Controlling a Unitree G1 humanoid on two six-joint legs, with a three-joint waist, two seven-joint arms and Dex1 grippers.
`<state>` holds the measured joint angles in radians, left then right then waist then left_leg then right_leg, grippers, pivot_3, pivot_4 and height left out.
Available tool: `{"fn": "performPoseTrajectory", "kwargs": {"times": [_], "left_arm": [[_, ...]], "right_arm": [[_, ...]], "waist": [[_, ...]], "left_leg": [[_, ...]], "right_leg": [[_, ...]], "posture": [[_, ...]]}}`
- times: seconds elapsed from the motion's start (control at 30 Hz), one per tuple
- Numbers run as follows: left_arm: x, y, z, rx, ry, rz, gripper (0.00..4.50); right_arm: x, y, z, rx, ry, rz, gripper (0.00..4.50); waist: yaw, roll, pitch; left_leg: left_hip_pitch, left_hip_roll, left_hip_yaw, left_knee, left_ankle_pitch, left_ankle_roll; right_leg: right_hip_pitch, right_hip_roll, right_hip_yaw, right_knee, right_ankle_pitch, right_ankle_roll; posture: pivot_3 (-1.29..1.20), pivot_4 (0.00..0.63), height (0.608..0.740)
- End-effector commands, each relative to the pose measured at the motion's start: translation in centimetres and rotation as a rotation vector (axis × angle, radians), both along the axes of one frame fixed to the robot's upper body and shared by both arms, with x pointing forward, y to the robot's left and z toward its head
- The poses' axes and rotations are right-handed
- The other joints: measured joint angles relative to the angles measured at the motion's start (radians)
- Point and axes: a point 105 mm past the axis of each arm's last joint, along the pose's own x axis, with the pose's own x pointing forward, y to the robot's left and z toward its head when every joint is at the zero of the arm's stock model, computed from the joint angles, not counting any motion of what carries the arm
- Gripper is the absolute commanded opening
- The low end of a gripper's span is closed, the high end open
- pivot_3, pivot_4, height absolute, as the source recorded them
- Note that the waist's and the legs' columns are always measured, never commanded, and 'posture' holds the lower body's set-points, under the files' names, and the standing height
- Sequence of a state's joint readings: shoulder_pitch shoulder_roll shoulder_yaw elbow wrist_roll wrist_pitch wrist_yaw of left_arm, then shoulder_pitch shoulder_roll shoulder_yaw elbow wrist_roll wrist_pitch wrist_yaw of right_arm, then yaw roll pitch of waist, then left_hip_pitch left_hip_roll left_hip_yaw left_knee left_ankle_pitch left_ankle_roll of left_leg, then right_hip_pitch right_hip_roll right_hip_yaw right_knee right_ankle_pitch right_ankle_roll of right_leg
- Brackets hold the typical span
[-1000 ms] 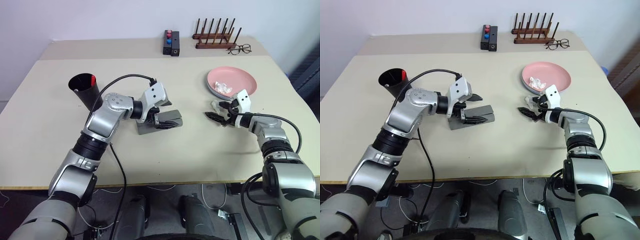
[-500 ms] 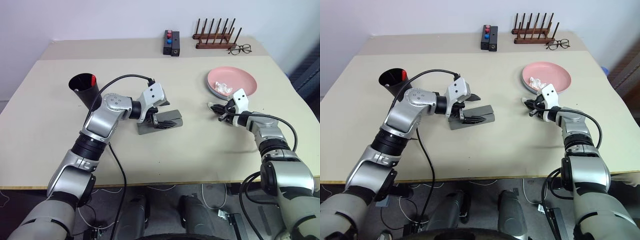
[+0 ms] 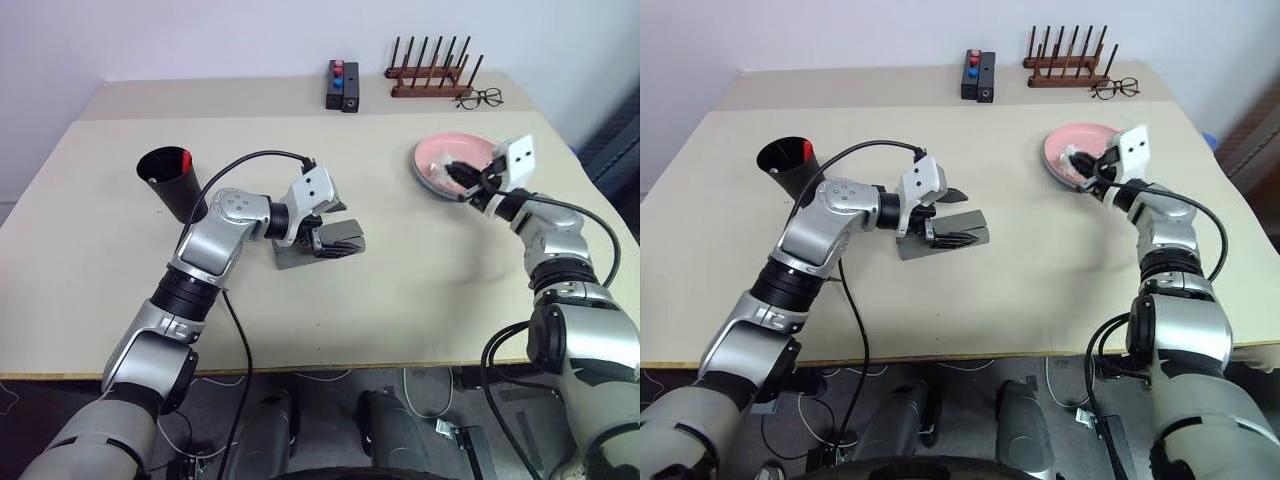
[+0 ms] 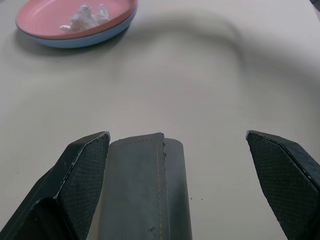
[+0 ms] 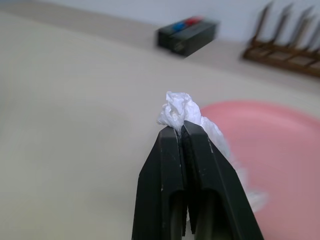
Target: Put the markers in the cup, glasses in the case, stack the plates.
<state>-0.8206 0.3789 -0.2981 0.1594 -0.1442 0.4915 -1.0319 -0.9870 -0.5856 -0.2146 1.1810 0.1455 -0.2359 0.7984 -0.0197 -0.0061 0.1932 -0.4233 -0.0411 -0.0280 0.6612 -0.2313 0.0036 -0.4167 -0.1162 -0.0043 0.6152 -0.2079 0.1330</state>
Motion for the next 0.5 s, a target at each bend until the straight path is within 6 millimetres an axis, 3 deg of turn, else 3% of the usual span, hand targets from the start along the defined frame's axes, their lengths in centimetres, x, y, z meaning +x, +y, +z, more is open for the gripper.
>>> {"fn": "performPoseTrajectory", "kwargs": {"times": [0.03,0.43,0.5], "left_arm": [[0.1,0.0,1.5,-0.043,-0.049,0.006,4.50],[-0.2,2.3,1.6,-0.050,-0.066,0.121,4.50],[-0.3,2.8,1.5,-0.050,-0.065,0.142,4.50]], "right_arm": [[0.5,-1.6,2.0,-0.014,-0.069,-0.116,0.04],[1.7,-2.5,1.7,-0.037,-0.043,-0.315,0.04],[1.8,-2.2,1.5,-0.029,-0.028,-0.317,0.58]], "waist": [[0.000,0.000,0.000],[-0.002,0.000,0.000],[-0.002,0.000,0.000]], "left_leg": [[0.000,0.000,0.000,0.000,0.000,0.000],[0.000,0.000,0.000,-0.001,0.000,0.000],[0.000,0.000,0.000,-0.001,0.000,0.000]], "right_leg": [[0.000,0.000,0.000,0.000,0.000,0.000],[-0.001,0.000,0.000,0.000,0.000,0.000],[-0.001,0.000,0.000,0.000,0.000,0.000]], "posture": [[0.00,0.150,0.740],[0.00,0.150,0.740],[0.00,0.150,0.740]]}}
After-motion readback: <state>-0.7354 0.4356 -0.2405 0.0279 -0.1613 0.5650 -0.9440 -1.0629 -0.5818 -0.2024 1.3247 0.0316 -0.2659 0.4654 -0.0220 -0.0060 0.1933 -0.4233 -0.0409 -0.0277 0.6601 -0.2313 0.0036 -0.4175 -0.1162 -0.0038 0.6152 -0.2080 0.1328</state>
